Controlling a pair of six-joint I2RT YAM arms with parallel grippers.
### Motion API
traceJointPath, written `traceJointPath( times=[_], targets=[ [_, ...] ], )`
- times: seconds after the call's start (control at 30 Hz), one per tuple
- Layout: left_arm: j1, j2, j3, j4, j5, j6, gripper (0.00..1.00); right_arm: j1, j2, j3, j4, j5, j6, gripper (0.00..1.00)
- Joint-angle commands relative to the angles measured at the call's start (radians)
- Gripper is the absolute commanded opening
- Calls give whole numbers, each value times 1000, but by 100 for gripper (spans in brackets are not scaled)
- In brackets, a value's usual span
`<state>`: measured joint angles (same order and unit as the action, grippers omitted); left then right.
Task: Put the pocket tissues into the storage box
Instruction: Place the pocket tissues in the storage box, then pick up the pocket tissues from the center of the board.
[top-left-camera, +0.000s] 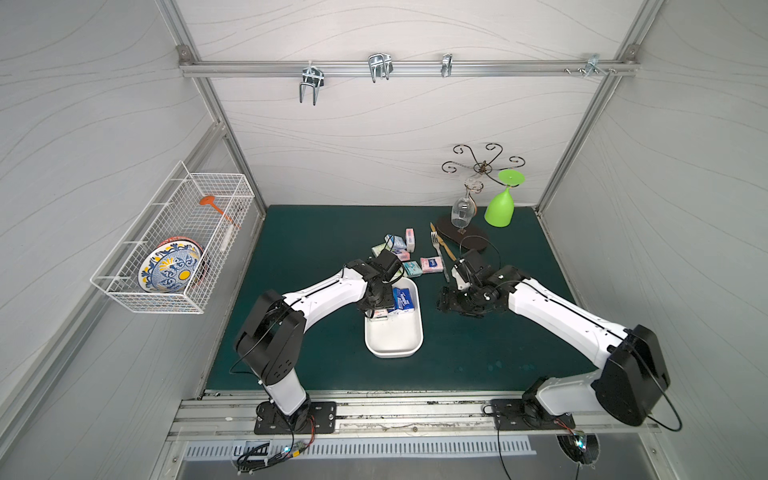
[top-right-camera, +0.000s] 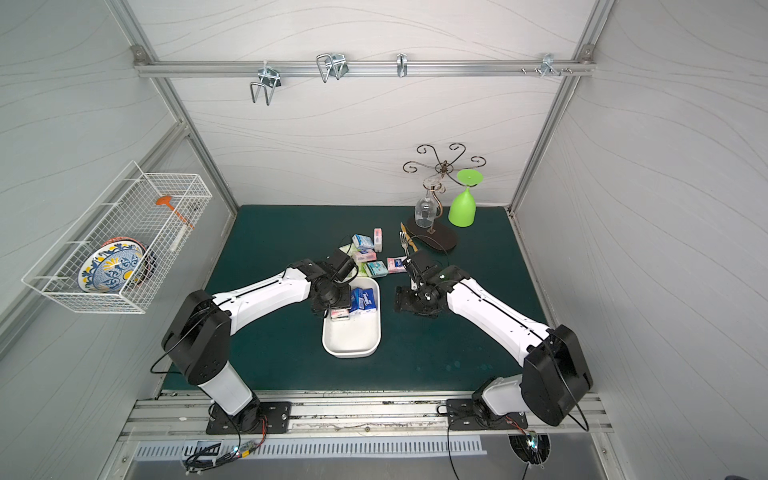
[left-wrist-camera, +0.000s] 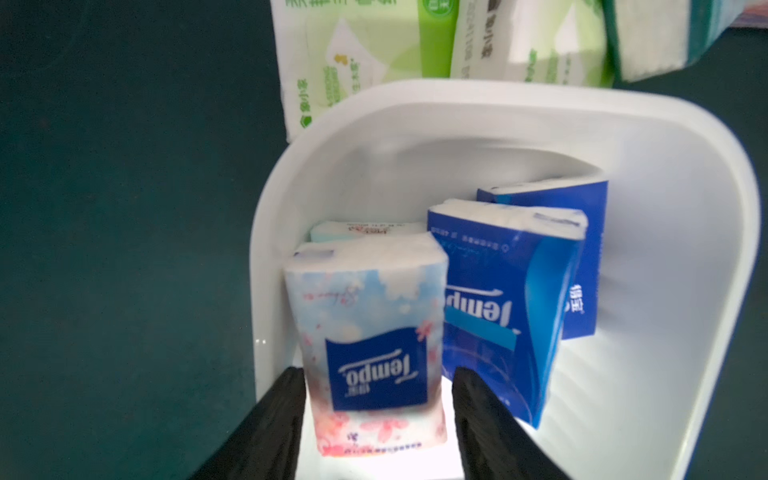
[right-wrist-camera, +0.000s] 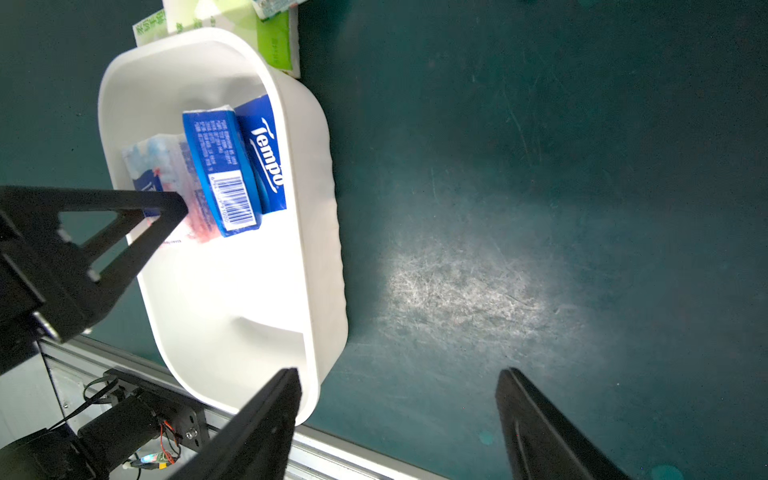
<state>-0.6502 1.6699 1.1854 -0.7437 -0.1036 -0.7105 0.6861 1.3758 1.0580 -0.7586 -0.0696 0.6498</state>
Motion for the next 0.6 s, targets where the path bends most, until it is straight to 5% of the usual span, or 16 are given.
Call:
traceJointPath(
  times=[0.0,0.33,0.57],
  targets=[
    [-5,-62,40,-9,-25,11,63,-2,22,39,-12,15,-40,80],
    [1,-203,-9,37,-49,110,64,-60,172,197,20,-35,-128,80],
    [138,-279,-110,110,17,166,65,-85,297,233,151,-104,92,81]
  ],
)
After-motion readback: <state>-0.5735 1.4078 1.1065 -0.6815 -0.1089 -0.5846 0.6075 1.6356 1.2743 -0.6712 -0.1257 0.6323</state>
